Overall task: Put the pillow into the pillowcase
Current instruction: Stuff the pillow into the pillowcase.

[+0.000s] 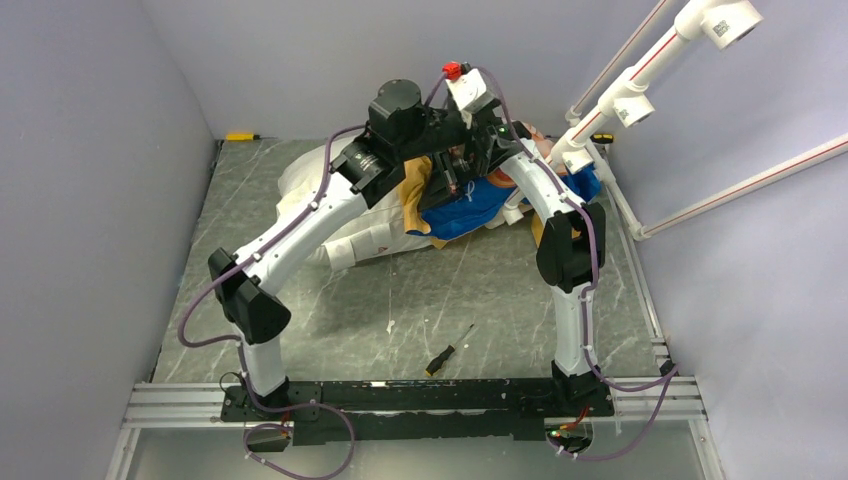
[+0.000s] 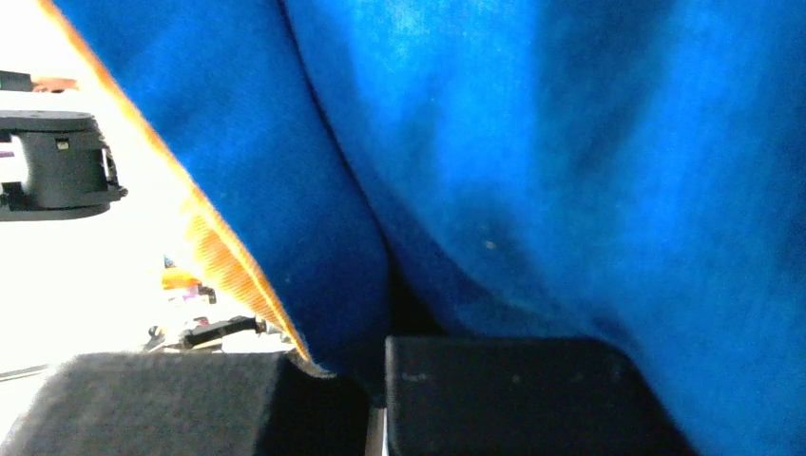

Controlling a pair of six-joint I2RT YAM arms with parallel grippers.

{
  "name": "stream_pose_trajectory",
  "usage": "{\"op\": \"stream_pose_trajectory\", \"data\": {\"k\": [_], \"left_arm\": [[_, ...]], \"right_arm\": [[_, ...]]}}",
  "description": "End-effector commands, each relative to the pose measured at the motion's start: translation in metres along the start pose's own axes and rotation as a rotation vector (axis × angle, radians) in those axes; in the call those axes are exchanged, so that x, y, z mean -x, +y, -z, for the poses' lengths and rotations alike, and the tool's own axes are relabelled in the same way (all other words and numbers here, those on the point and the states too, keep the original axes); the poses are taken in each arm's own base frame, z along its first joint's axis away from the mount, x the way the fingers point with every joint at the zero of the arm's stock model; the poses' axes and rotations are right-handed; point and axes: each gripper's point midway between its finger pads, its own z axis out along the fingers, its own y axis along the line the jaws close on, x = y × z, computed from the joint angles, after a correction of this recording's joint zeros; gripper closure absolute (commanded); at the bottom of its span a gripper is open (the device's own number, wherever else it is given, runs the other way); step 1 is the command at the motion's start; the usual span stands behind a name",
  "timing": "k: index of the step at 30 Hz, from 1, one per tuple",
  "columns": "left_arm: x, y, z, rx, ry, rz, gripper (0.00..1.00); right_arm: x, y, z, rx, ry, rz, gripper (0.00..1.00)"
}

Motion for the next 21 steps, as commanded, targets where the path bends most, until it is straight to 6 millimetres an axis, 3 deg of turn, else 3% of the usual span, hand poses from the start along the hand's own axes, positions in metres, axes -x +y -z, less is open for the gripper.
{"op": "stream_pose_trajectory", "data": {"k": [1,3,6,8,10,14,17,21], "left_arm": [[0.081,-0.042,-0.013,-0.162,-0.272,-0.182,0.01],[0.079,-0.054,-0.023,-0.214,-0.284,-0.17,0.04],[0.088,-0.058,-0.021,-0.214,-0.276,-0.19,0.08],[0.084,-0.046,-0.014,-0.13,-0.239,-0.217,0.08],[0.077,-0.018,-0.002,0.046,-0.172,-0.233,0.09],[0.052,0.001,0.037,0.187,0.047,-0.244,0.07],[0.03,-0.002,0.075,0.224,0.202,-0.228,0.07],[0.022,-0.015,0.12,0.246,0.271,-0.175,0.1]], "right_arm": [[-0.005,-0.051,0.028,-0.065,-0.03,-0.159,1.0],[-0.006,-0.053,0.027,-0.067,-0.025,-0.162,1.0],[-0.006,-0.054,0.026,-0.072,-0.022,-0.163,1.0],[-0.006,-0.055,0.026,-0.075,-0.025,-0.165,1.0],[-0.006,-0.055,0.026,-0.075,-0.024,-0.167,1.0],[-0.006,-0.057,0.027,-0.085,-0.025,-0.175,1.0],[-0.006,-0.059,0.026,-0.087,-0.025,-0.179,1.0],[-0.007,-0.062,0.024,-0.09,-0.018,-0.186,1.0]]}}
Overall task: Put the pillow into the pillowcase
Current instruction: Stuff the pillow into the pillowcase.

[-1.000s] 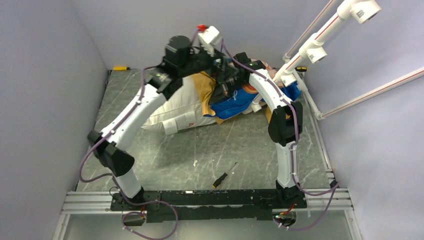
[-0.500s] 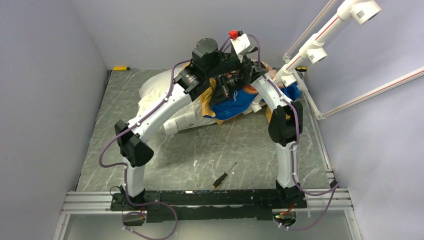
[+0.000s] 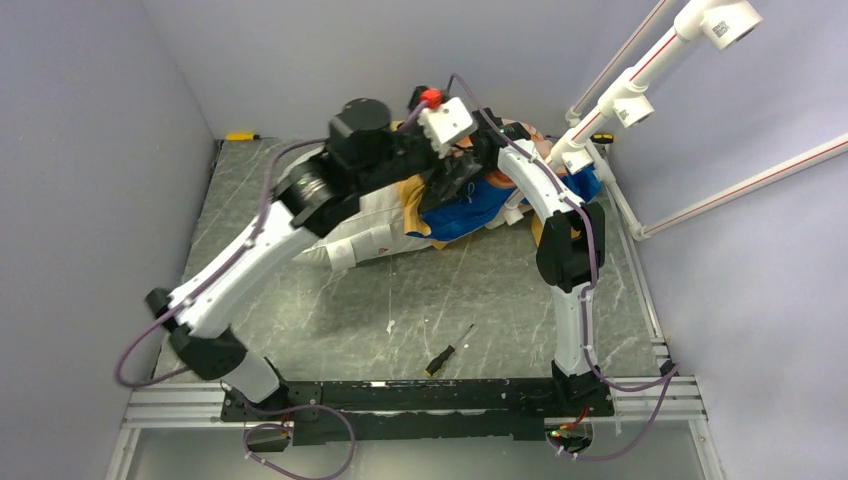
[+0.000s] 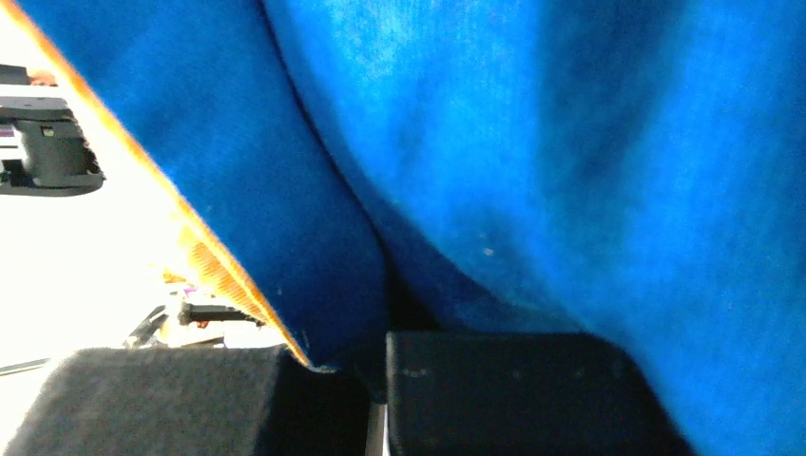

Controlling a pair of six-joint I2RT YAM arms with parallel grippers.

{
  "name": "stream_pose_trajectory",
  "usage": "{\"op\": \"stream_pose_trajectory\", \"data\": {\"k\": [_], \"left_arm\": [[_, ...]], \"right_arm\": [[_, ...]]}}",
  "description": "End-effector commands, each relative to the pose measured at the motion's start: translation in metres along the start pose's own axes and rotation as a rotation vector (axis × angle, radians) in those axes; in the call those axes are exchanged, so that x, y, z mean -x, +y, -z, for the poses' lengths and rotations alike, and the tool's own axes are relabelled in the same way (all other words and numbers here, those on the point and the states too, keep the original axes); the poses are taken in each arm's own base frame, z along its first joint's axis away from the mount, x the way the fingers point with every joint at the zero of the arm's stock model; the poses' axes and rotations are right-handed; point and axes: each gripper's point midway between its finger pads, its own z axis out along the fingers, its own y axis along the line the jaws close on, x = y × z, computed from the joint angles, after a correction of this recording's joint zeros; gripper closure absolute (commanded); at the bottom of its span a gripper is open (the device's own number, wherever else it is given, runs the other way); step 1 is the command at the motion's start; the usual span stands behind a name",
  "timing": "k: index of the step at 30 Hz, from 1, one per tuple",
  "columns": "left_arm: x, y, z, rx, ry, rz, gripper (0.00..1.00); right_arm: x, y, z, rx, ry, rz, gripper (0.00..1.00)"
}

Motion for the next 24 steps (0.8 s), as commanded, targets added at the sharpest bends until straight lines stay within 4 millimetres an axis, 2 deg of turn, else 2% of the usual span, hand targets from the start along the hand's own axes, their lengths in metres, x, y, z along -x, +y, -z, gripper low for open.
{"op": "stream_pose_trajectory", "data": {"k": [1,4,6,7,12,14,19,22,23,24], "left_arm": [[0.0,0.0,0.068,0.042,0.074,0.009,0.12],[0.008,-0.024,0.086,-0.076,0.044,0.029,0.16],[0.022,-0.042,0.087,-0.184,-0.01,0.04,0.19],[0.032,-0.052,0.084,-0.251,-0.048,0.058,0.2],[0.095,-0.081,0.062,-0.475,-0.295,0.103,0.28],[0.109,-0.089,0.05,-0.529,-0.368,0.113,0.29],[0.121,-0.115,0.016,-0.646,-0.46,0.15,0.32],[0.116,-0.135,-0.009,-0.72,-0.457,0.186,0.4],[0.11,-0.142,-0.018,-0.732,-0.446,0.196,0.4],[0.112,-0.145,-0.025,-0.722,-0.471,0.193,0.4]], "right_arm": [[-0.005,-0.059,0.025,-0.088,-0.023,-0.19,1.0],[-0.006,-0.061,0.024,-0.088,-0.018,-0.192,1.0],[-0.008,-0.062,0.023,-0.089,-0.014,-0.198,1.0],[-0.009,-0.063,0.023,-0.092,-0.012,-0.199,1.0],[-0.014,-0.067,0.023,-0.106,0.002,-0.208,1.0],[-0.015,-0.068,0.022,-0.108,0.001,-0.207,1.0],[-0.014,-0.069,0.022,-0.106,-0.006,-0.21,1.0],[-0.012,-0.068,0.021,-0.102,-0.008,-0.212,1.0],[-0.012,-0.068,0.022,-0.101,-0.008,-0.212,1.0],[-0.012,-0.069,0.021,-0.102,-0.007,-0.213,1.0]]}}
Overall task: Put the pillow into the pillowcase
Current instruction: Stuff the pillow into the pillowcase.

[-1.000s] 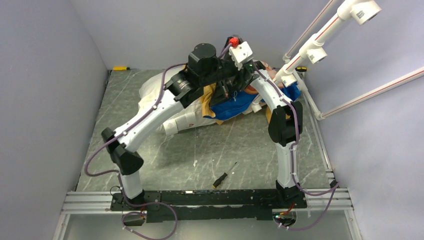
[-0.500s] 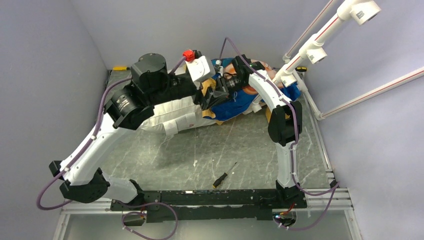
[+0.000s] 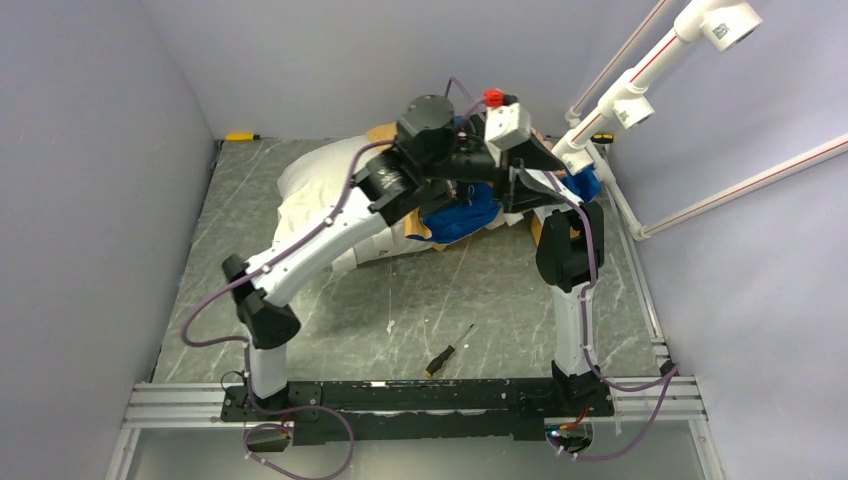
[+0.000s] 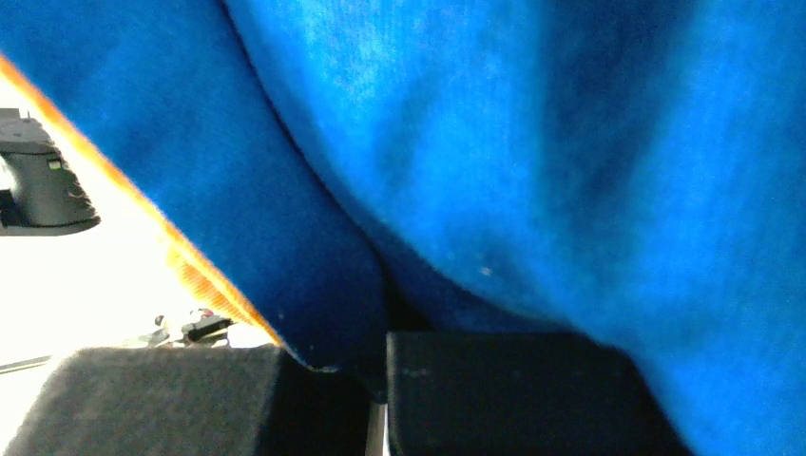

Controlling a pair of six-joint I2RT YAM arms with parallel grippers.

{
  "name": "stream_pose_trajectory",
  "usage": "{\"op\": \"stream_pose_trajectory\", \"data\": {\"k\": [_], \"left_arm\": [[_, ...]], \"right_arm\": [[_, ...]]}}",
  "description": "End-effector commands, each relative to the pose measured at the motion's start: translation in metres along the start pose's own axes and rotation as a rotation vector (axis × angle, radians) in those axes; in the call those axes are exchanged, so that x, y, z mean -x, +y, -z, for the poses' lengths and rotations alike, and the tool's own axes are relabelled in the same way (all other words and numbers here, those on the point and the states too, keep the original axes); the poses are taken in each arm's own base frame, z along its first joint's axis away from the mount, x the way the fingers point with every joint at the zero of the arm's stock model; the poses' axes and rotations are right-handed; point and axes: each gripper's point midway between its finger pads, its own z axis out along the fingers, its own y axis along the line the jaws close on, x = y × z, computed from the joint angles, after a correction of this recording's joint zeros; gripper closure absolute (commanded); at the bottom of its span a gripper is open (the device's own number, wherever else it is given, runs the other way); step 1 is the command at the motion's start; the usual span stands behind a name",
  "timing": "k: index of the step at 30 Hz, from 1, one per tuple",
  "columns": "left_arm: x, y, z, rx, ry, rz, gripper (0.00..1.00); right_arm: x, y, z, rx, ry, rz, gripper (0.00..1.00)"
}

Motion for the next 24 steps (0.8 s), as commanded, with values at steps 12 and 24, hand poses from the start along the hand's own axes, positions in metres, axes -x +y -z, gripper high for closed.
{"op": "stream_pose_trajectory", "data": {"k": [12,24], "left_arm": [[0.026,0.049,-0.077,0.179,-0.287,-0.166,0.34],[0.049,0.121,-0.06,0.562,-0.47,-0.282,0.49]], "right_arm": [[-0.012,-0.058,0.019,-0.091,-0.018,-0.202,1.0],[-0.035,-0.057,0.013,-0.131,0.015,-0.224,1.0]]}}
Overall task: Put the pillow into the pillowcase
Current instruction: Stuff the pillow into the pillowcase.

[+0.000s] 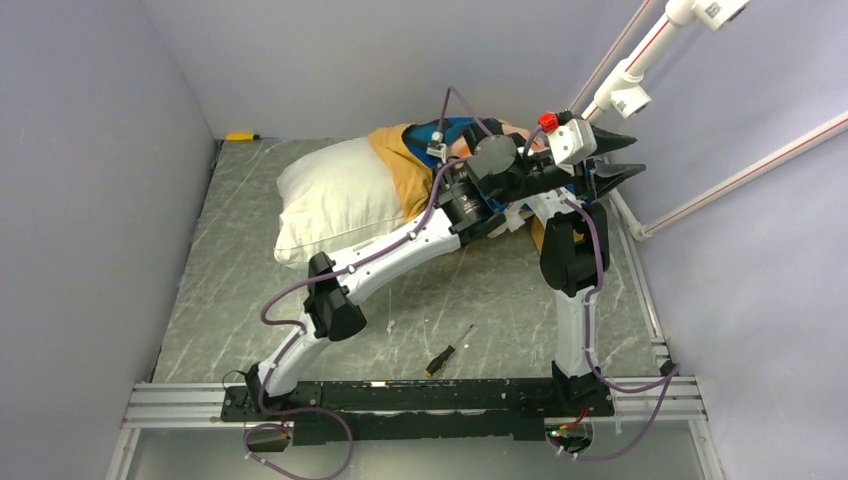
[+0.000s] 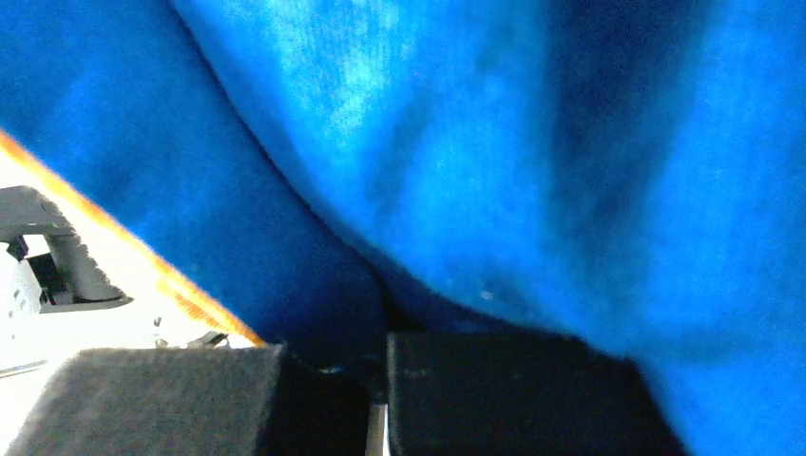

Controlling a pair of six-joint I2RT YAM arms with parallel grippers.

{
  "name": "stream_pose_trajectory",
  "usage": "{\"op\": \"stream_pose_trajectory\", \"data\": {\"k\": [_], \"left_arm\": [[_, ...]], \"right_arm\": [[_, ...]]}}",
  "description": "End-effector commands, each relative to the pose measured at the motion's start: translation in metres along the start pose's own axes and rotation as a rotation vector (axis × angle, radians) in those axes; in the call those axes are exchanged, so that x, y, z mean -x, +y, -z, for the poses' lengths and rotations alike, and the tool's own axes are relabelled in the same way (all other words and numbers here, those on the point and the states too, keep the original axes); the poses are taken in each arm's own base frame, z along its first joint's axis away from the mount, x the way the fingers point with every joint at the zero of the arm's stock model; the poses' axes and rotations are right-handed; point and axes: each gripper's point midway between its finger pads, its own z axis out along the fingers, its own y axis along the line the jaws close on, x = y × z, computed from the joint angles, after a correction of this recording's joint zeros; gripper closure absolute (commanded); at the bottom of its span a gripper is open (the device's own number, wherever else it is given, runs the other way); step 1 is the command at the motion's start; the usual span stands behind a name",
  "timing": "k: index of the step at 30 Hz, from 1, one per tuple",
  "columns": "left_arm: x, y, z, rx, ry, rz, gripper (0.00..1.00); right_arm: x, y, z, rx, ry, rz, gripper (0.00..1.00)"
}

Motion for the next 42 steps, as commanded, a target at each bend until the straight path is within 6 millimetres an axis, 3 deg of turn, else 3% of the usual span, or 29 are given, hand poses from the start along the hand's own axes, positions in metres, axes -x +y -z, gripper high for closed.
{"op": "stream_pose_trajectory", "data": {"k": [1,8,12,18,23,26,30,42], "left_arm": [[0.045,0.089,0.015,0.349,-0.155,-0.16,0.49],[0.042,0.129,0.035,0.459,-0.151,-0.152,0.5],[0.042,0.146,0.047,0.493,-0.139,-0.129,0.5],[0.037,0.163,0.058,0.529,-0.11,-0.078,0.47],[0.038,0.174,0.066,0.548,-0.1,-0.066,0.47],[0.038,0.179,0.069,0.556,-0.093,-0.06,0.47],[0.037,0.178,0.071,0.553,-0.08,-0.061,0.46],[0.05,0.171,0.084,0.486,-0.018,-0.13,0.38]], "right_arm": [[-0.023,-0.05,0.015,-0.117,0.011,-0.217,1.0],[-0.03,-0.048,0.017,-0.135,0.013,-0.227,1.0],[-0.029,-0.034,0.018,-0.136,0.01,-0.209,1.0],[-0.023,0.016,0.004,-0.077,0.013,-0.115,1.0],[-0.035,0.071,-0.036,0.038,0.108,-0.011,1.0],[-0.049,0.093,-0.061,0.091,0.172,0.015,1.0],[-0.063,0.098,-0.086,0.112,0.234,0.022,1.0],[-0.064,0.088,-0.092,0.066,0.242,0.014,1.0]]}}
